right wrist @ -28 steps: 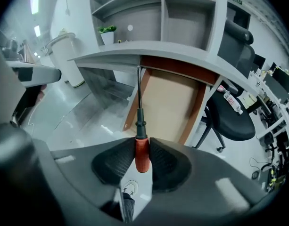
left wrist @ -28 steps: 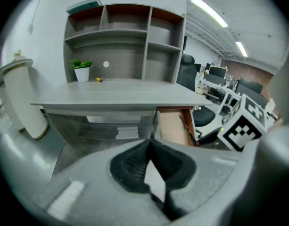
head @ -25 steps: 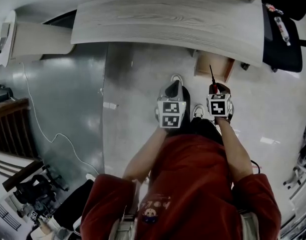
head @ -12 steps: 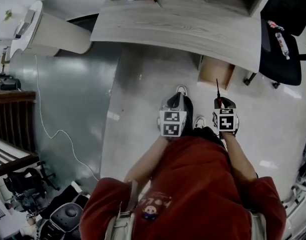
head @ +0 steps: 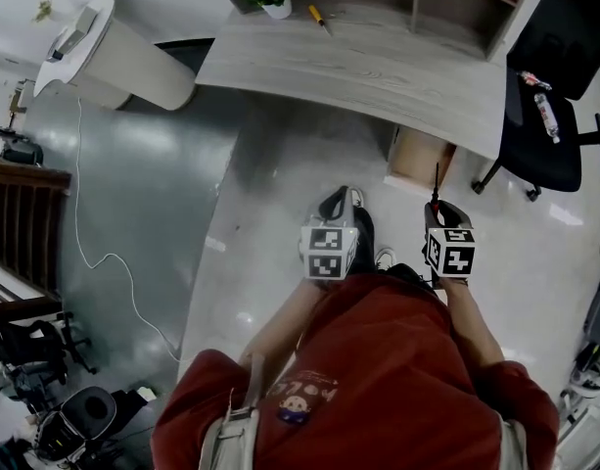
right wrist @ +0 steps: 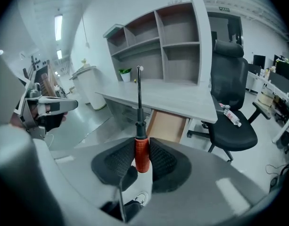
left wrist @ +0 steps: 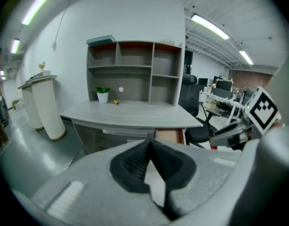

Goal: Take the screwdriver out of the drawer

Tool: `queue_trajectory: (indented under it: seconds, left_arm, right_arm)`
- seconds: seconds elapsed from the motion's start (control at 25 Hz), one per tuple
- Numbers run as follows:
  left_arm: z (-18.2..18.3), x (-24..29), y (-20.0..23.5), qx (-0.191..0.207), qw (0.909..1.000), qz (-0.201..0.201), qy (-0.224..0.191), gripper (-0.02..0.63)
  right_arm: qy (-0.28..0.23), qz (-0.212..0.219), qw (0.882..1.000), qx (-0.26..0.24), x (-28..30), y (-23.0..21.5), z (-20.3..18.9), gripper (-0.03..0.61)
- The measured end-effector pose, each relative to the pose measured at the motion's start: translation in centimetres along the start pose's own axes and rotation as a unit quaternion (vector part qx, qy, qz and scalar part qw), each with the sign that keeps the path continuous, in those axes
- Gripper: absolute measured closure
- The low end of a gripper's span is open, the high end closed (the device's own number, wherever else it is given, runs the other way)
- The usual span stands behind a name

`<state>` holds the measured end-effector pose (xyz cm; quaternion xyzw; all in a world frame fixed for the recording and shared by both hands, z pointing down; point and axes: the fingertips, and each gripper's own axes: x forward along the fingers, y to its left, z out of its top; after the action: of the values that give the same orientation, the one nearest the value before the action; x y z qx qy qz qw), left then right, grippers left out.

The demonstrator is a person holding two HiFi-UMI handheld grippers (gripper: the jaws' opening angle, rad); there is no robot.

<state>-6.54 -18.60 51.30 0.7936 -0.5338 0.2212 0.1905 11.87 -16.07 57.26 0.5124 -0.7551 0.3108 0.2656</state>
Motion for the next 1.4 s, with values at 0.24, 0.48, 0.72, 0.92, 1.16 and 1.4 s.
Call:
queue_trajectory:
  seconds: [0.24,0.48,0.72,0.92,1.16,1.4]
  left_arm:
    - [1.5,-2.1,-0.1,0.011,0.9991,0.013,-0.038,0.614]
    - [1.2,-2.5,-1.0,0.02,0.9984,0.016,-0.05,0.614]
    - [1.4,-2.9,-1.2,0.02,0.9983,0.006,-0.055,0.614]
    - [2.3,-3.0,-1.4,0.027,0.9973,0.002,-0.069,0.614]
    - [2.5,-3.1,-1.8,0.029,0.9969,-0.003,-0.073,0.614]
    - [2.0,-3.6,-2.4,0.027,0.9972,-0.004,-0.069,0.614]
  right_arm:
    - [-0.057,-0.011,0.998,-0.021,-2.8,0.4,2.7,0.485]
    - [-0.103,-0.006,0.994,-0.023,-4.2,0.3,4.2,0.485]
    - [-0.124,-0.01,0.992,-0.009,-4.9,0.8,4.4,0.485]
    - [-0.13,-0.013,0.991,-0.012,-5.2,1.2,4.4,0.485]
    - [-0.132,-0.017,0.991,-0.017,-5.6,1.4,4.2,0.485]
    - [-0.131,-0.013,0.991,-0.009,-6.2,1.1,3.6,0.485]
